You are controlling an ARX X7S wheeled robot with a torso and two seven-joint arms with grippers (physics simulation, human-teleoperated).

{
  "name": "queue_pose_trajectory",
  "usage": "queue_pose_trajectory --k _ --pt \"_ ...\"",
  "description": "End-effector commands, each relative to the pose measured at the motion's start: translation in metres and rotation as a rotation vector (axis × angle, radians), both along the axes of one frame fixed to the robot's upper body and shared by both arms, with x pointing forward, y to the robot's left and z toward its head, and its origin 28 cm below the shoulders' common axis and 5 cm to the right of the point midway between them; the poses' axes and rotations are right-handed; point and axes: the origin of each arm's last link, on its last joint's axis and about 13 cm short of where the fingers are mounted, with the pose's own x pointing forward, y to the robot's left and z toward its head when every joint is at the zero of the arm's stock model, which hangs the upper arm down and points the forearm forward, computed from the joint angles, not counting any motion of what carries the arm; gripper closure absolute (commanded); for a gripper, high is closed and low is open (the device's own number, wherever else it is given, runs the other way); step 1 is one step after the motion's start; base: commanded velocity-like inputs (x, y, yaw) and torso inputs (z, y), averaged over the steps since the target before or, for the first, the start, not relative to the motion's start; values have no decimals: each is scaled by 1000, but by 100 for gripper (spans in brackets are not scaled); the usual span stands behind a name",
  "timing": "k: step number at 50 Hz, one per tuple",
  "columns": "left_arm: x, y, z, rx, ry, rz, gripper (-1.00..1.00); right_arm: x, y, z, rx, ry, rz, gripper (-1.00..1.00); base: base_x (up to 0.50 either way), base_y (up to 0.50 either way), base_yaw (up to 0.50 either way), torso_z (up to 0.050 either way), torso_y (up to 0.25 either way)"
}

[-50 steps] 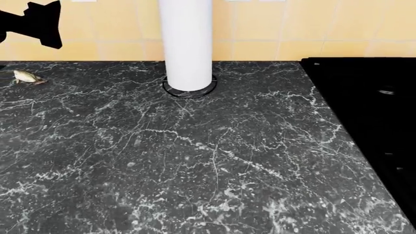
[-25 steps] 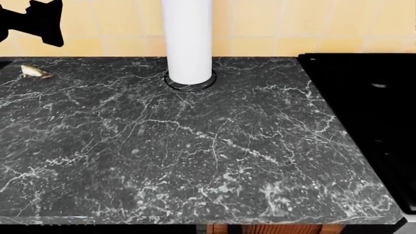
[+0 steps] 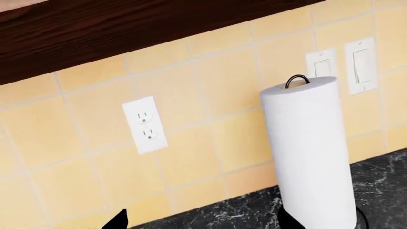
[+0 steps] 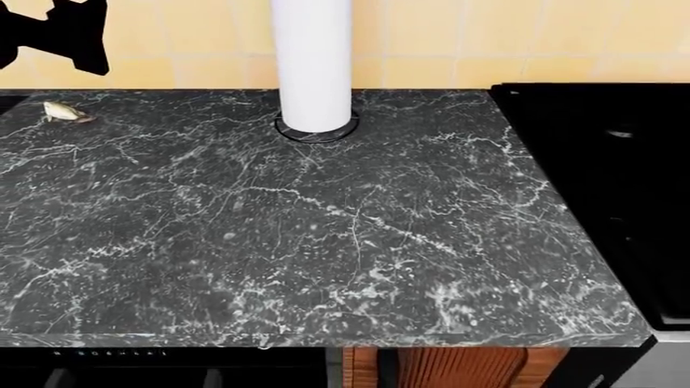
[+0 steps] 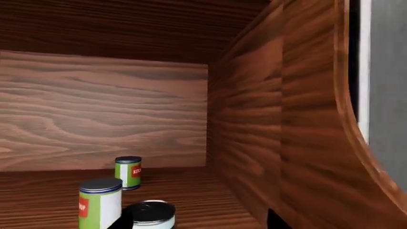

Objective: Pick the cans from the counter and place them in their designated side in the cabinet.

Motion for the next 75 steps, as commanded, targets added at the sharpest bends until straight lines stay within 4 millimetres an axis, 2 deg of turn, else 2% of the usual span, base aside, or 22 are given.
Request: queue_pose_trajectory --k 1,25,75 --pt "2 -1 -1 -2 1 -5 -100 -8 -21 2 3 33 -92 -100 -117 0 0 0 0" --pt "5 -2 -4 -14 6 -8 -100 4 -20 -13 -21 97 23 -100 -122 0 0 0 0" --pt "5 -2 -4 -14 8 -4 -100 7 -18 -15 -24 101 33 -100 -122 0 0 0 0"
